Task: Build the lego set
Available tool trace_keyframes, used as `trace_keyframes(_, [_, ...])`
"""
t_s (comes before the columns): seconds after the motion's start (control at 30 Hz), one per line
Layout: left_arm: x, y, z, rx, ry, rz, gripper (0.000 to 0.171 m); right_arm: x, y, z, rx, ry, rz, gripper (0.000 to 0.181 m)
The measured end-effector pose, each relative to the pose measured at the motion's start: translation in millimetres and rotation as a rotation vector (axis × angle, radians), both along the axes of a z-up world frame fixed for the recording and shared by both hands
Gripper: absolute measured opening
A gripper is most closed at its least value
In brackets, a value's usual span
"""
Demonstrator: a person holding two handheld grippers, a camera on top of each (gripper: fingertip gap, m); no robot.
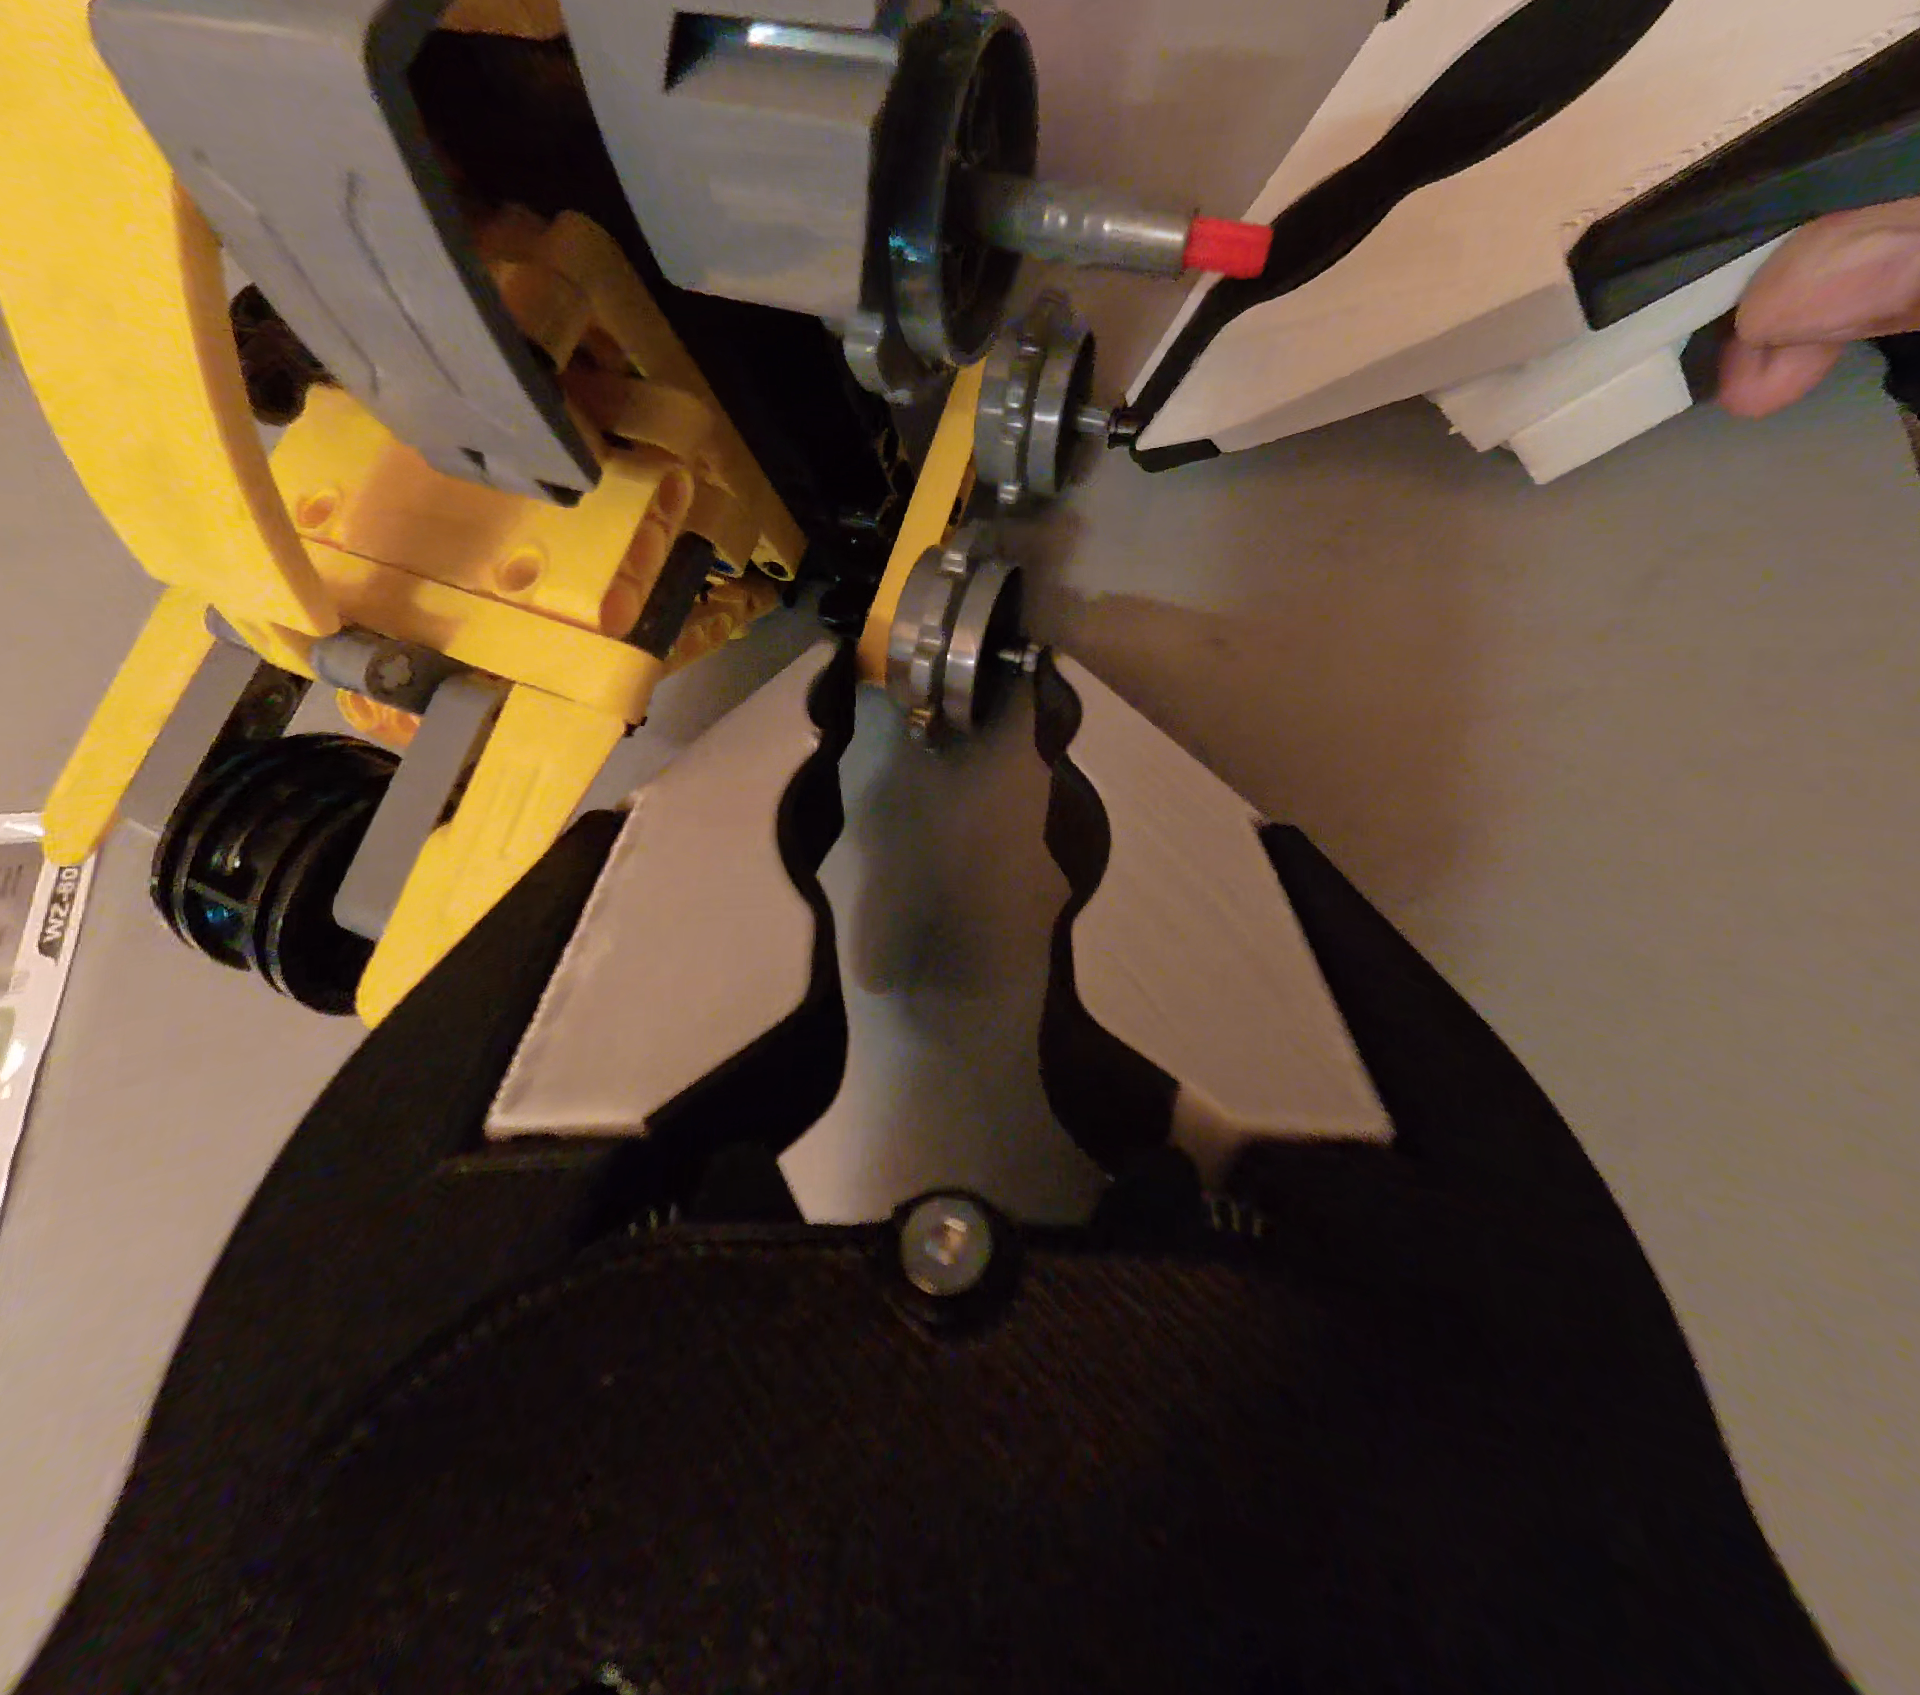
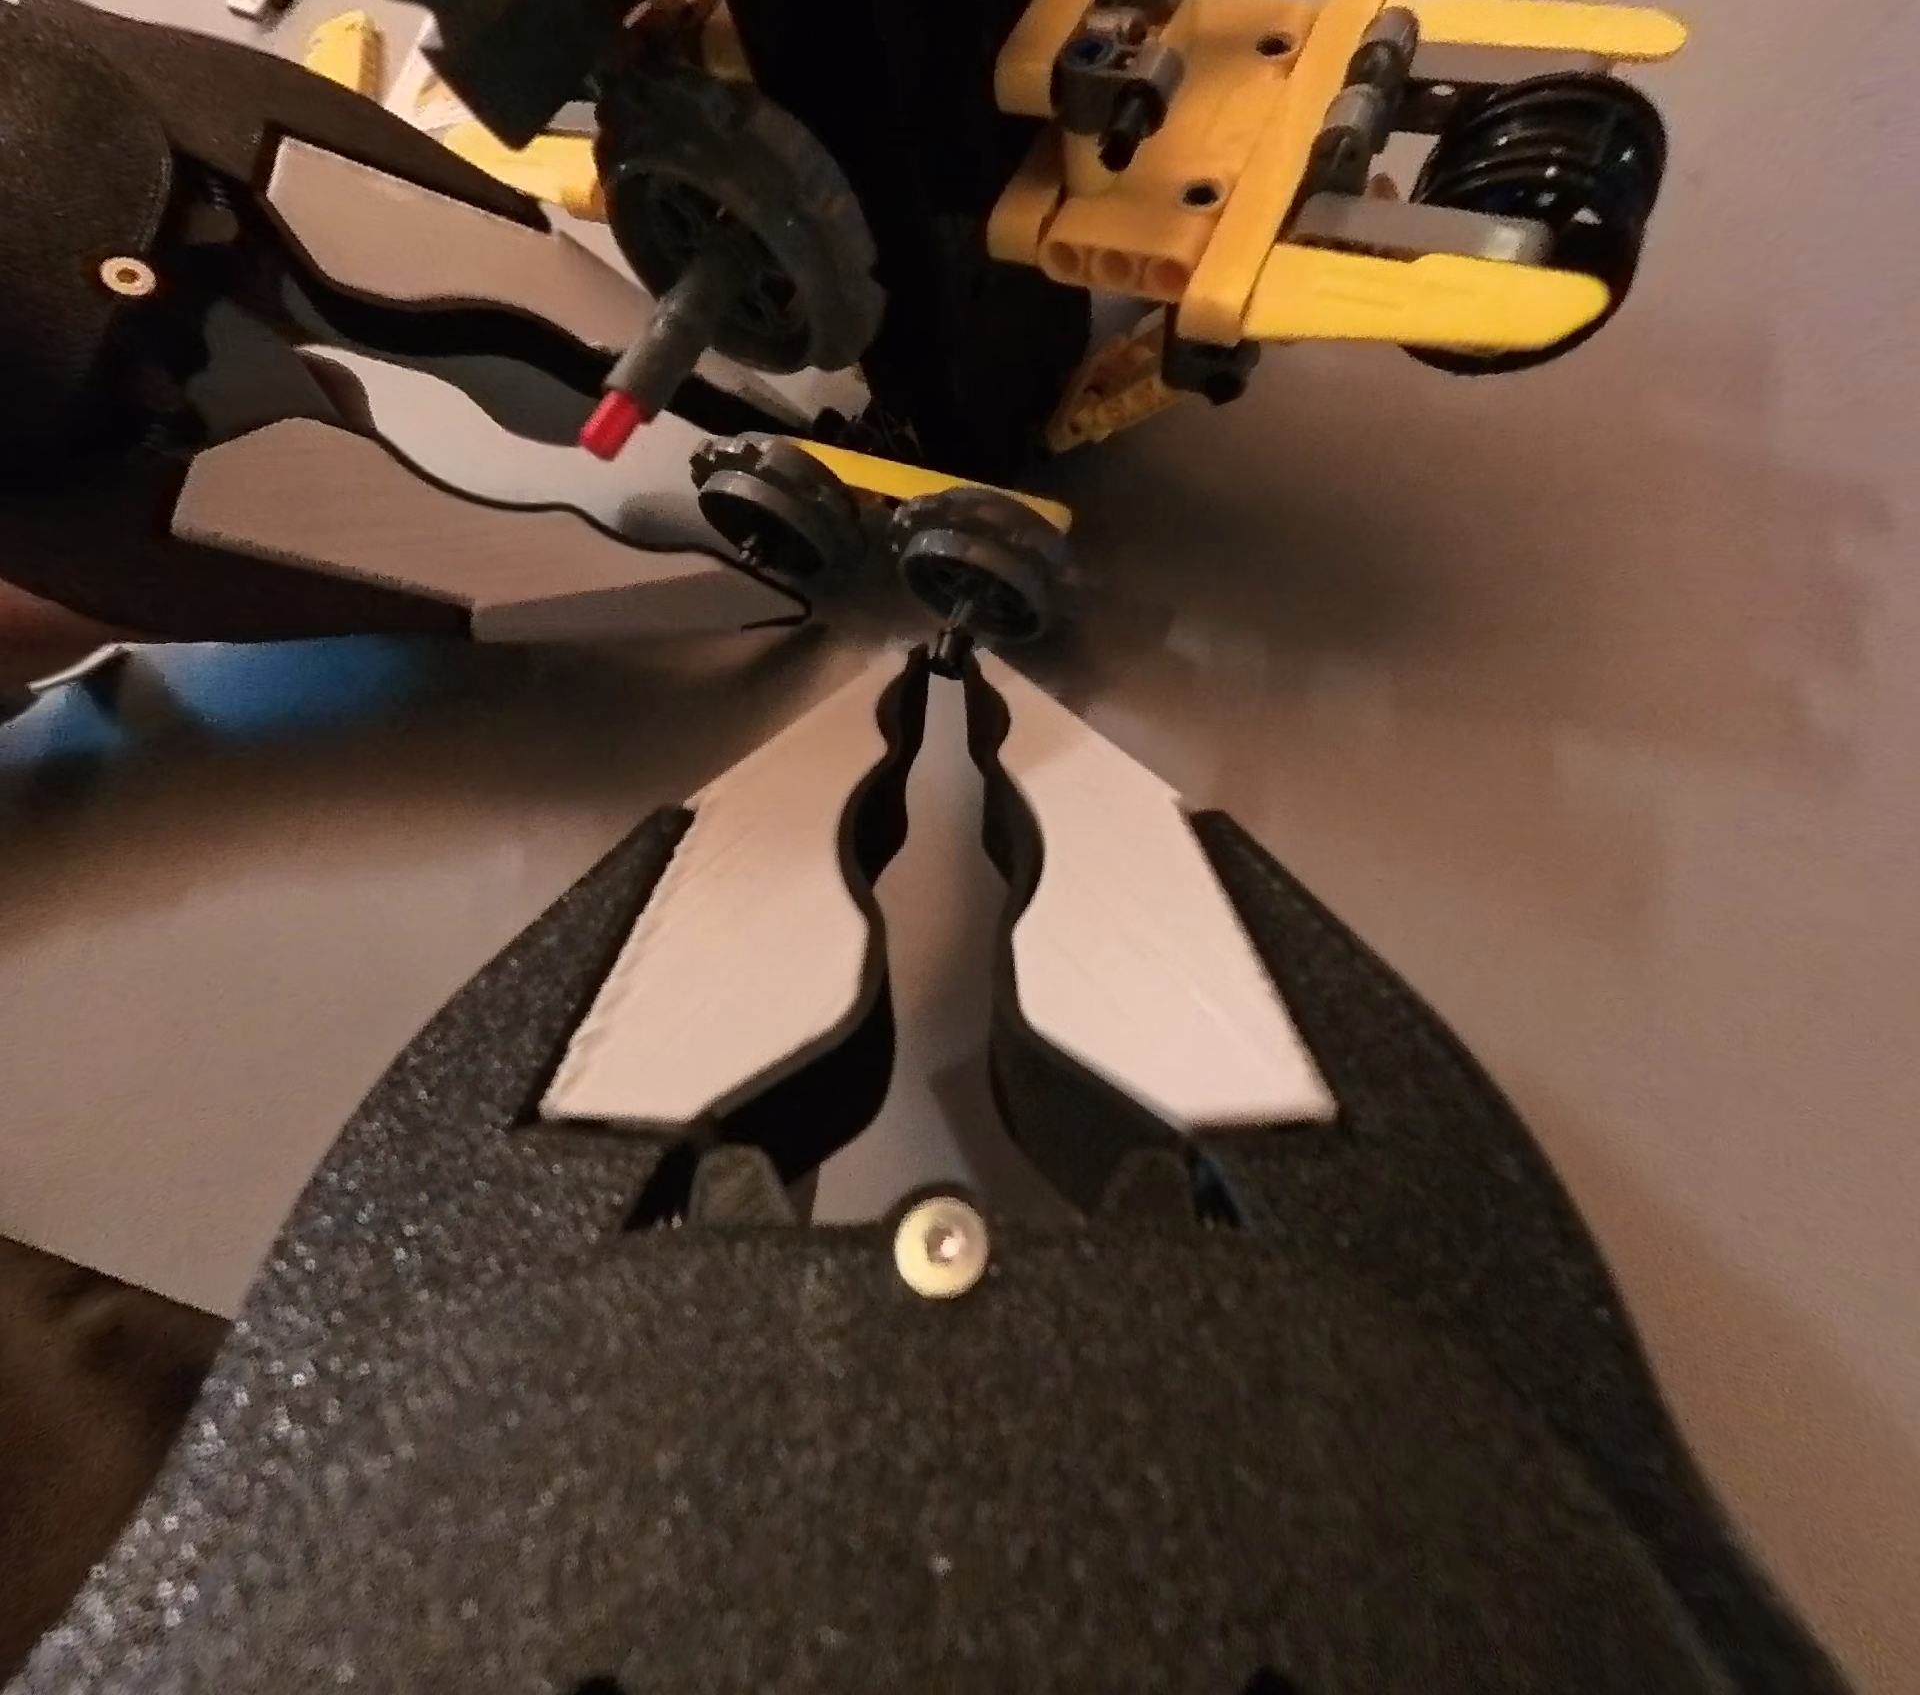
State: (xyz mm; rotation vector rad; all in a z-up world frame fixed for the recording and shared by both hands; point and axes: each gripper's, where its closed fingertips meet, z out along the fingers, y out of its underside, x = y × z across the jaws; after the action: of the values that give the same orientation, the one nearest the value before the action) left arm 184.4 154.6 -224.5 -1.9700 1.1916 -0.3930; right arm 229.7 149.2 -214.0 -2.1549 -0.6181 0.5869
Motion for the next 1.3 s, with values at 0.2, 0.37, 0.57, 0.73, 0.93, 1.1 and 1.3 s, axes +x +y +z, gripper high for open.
trace_keyframes(0.2, [2.2,-0.5,-0.4,0.03,0.021,0.005,0.03,1.0,0.6,-0.3,0.01,-0.018,-0.005,0.006])
trace_keyframes(0.37, [2.6,-0.6,-0.6,0.039,0.028,0.004,0.03,3.8,1.9,0.7,0.031,-0.043,-0.014,0.006])
trace_keyframes(0.57, [3.5,-0.2,-1.2,0.073,0.052,0.004,0.03,3.7,2.9,2.8,0.024,-0.032,-0.009,0.006])
trace_keyframes(0.73, [3.6,-0.4,-3.7,0.13,0.103,-0.003,0.03,4.6,3.6,1.1,-0.002,-0.043,0.001,0.006])
trace_keyframes(0.93, [5.5,-1.3,-2.4,0.148,0.104,-0.009,0.025,8.0,7.8,-0.4,-0.017,-0.031,-0.004,0.006])
trace_keyframes(1.1, [6.2,-2.8,-2.2,0.144,0.099,-0.023,0.025,5.9,8.9,-2.7,-0.015,-0.061,0.037,0.006])
trace_keyframes(1.3, [5.9,-2.1,-1.8,0.147,0.1,-0.017,0.025,6.2,7.5,-2.0,-0.036,-0.079,0.069,0.006])
